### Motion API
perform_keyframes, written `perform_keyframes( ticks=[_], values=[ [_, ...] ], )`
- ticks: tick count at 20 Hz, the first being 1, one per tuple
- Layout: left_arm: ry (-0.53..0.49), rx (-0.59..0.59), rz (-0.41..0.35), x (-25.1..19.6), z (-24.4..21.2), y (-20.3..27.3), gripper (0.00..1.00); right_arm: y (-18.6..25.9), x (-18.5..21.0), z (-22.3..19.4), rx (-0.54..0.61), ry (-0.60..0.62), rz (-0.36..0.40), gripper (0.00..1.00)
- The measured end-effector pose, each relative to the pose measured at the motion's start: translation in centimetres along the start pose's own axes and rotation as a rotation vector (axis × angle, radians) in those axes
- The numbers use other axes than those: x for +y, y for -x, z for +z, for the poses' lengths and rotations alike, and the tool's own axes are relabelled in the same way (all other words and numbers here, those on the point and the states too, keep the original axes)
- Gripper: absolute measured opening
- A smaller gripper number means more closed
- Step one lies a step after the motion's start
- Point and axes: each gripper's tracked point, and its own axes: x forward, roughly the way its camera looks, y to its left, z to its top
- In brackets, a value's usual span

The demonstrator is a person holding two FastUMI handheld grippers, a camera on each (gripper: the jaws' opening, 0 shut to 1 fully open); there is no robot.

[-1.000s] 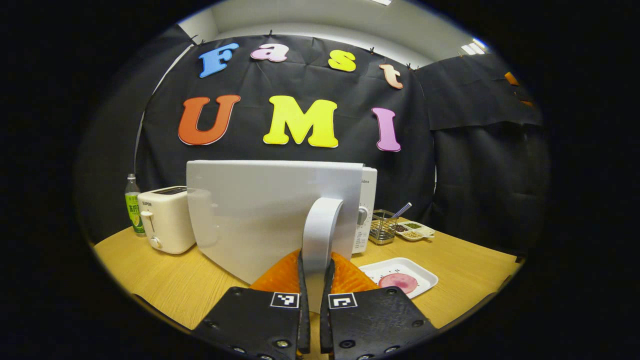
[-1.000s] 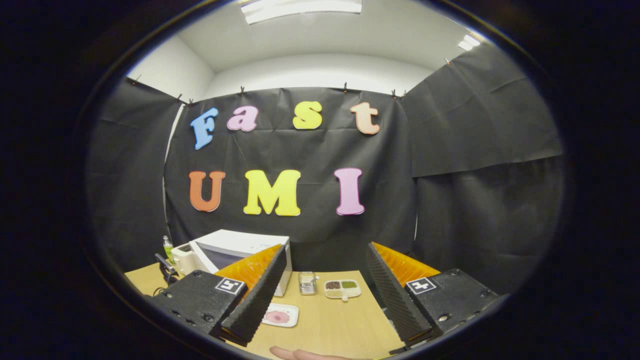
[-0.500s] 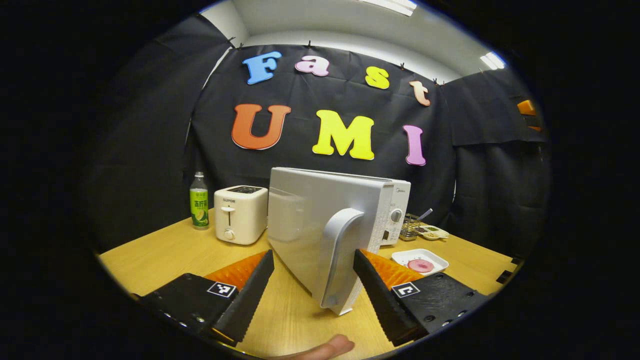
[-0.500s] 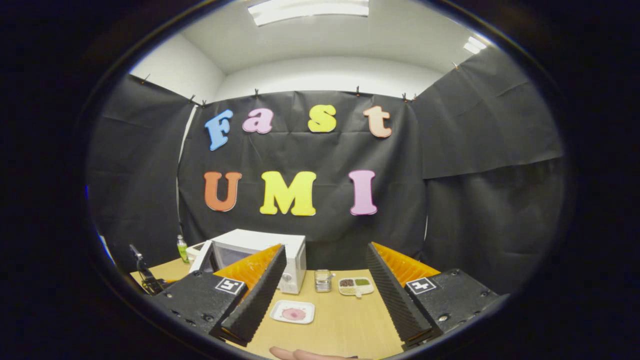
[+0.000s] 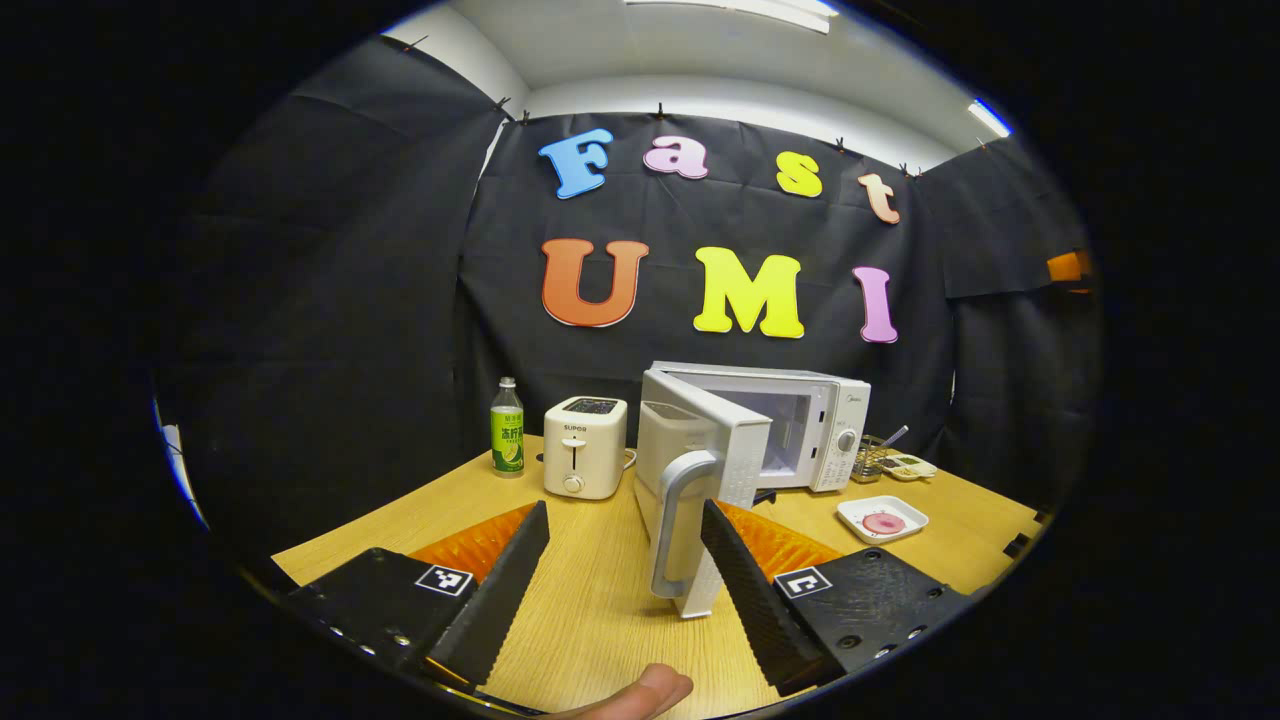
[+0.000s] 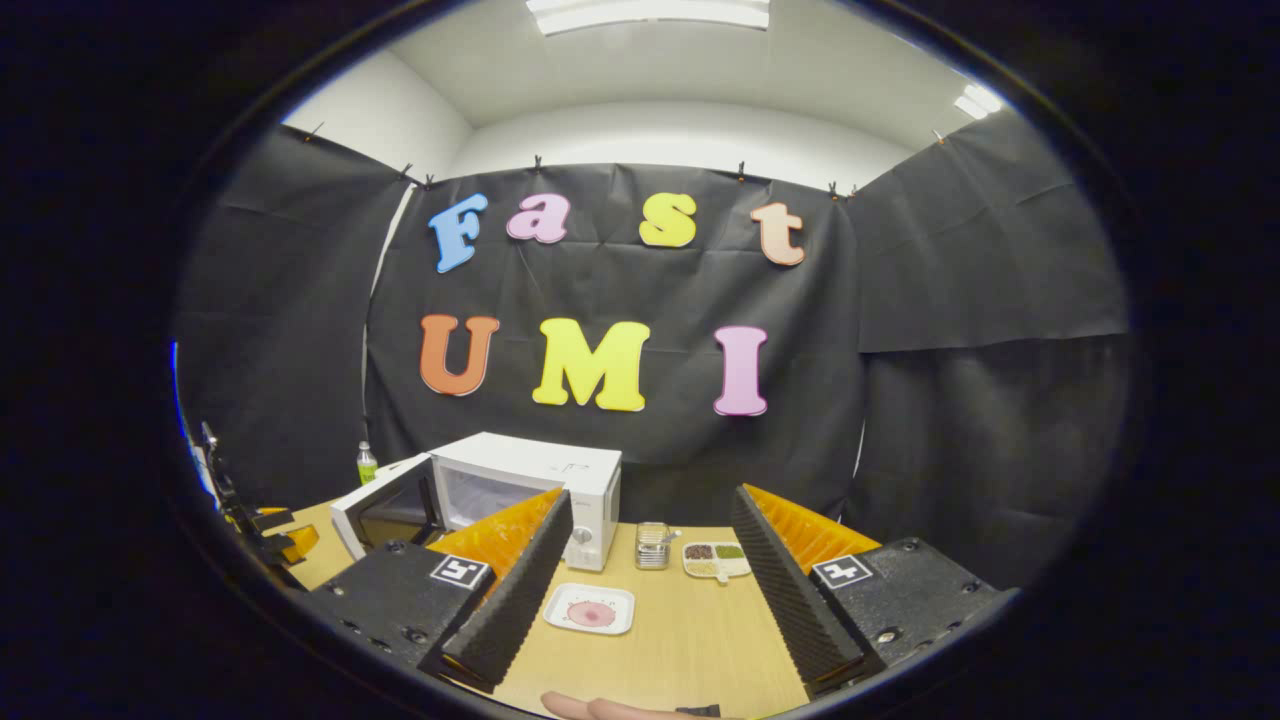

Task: Open the microwave oven with the left hand, put the food in, and close the microwave oven.

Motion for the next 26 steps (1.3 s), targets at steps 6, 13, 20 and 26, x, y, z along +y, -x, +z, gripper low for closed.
perform_keyframes(
  ticks=[6, 13, 20, 26],
  values=[
    [0.016, -0.033, 0.017, -0.9, 5.6, 2.0, 0.94, -4.3, -0.8, -3.7, 0.117, 0.055, -0.017, 1.00],
    [-0.031, -0.104, 0.004, -5.5, 12.9, 1.6, 0.93, -11.7, -1.2, -13.6, 0.485, 0.076, 0.068, 0.99],
    [-0.004, -0.169, -0.070, -10.3, 16.8, -0.7, 0.93, -19.1, 0.5, -25.8, 0.921, -0.053, 0.252, 0.98],
    [-0.050, -0.122, -0.046, -12.2, 16.0, -1.0, 0.94, -23.9, 1.1, -34.1, 1.133, -0.128, 0.290, 0.91]
  ],
)
